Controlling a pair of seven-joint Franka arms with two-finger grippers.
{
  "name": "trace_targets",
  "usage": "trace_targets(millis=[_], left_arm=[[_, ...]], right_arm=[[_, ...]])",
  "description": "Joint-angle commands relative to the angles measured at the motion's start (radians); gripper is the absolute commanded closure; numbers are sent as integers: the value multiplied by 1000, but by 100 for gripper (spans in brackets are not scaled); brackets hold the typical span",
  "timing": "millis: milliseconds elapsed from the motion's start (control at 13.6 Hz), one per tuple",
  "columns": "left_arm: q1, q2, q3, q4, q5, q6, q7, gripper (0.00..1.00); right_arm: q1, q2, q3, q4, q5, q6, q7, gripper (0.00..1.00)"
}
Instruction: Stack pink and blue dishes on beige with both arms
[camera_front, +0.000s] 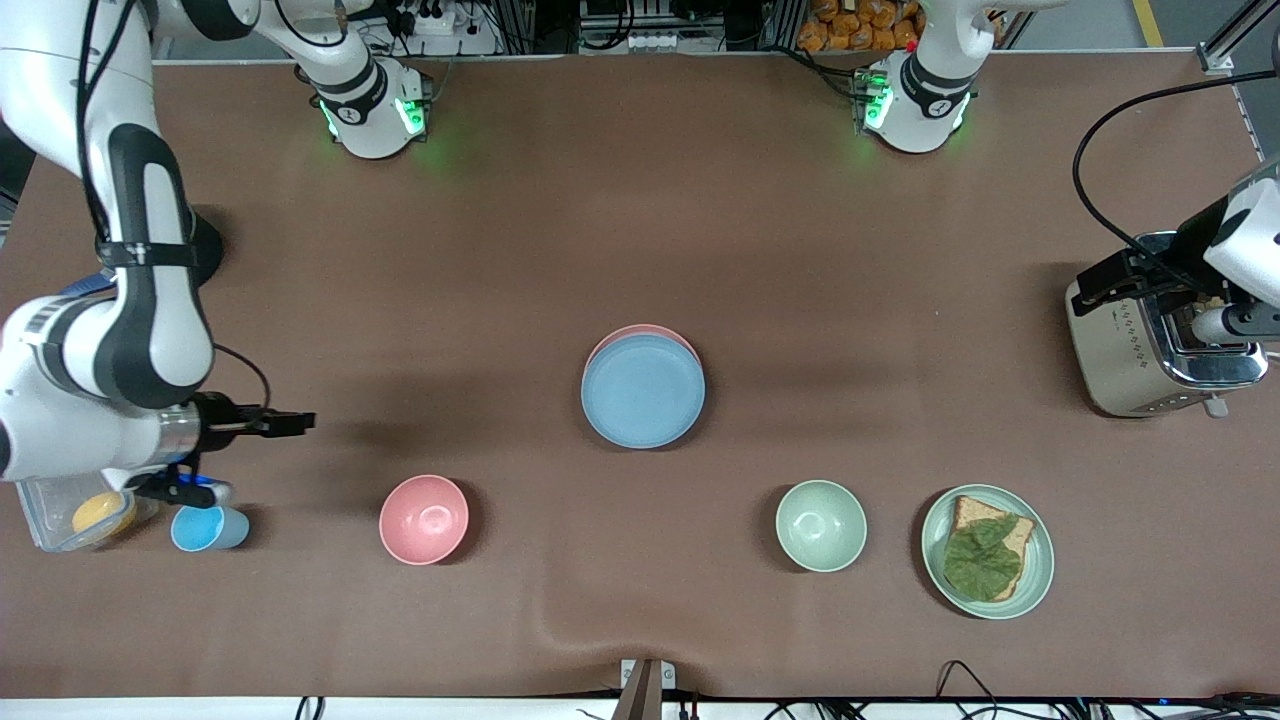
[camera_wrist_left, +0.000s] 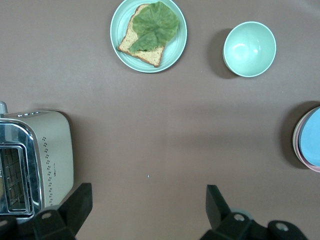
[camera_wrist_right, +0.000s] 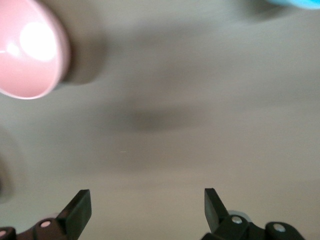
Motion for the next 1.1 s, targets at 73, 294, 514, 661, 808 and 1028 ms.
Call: trace_targets(millis=[73,294,514,661,808,1028], left_arm=[[-13,-8,-4,7,24,-20,4,0],[-12,-5,-2,14,24,-20,7,0],[-2,2,-2,20,24,-20,13,0],[-4,3,-2,21,25,-20,15,0],[2,6,-1,26,25,-21,13,0],[1,6,4,27,25,-23,16,0]], right_arm=[[-56,-144,22,-65,-77,-8,-9,0],[-81,-304,37,-153,-152,-4,-9,0],[-104,-486,60,-268,-153,-7,-9,0],[-101,-569,60,-273,-156,-46,-3,0],[-92,-597,62,-247,-199,-131,1,0],[-84,-596,83,-184,-202,-226,4,0]])
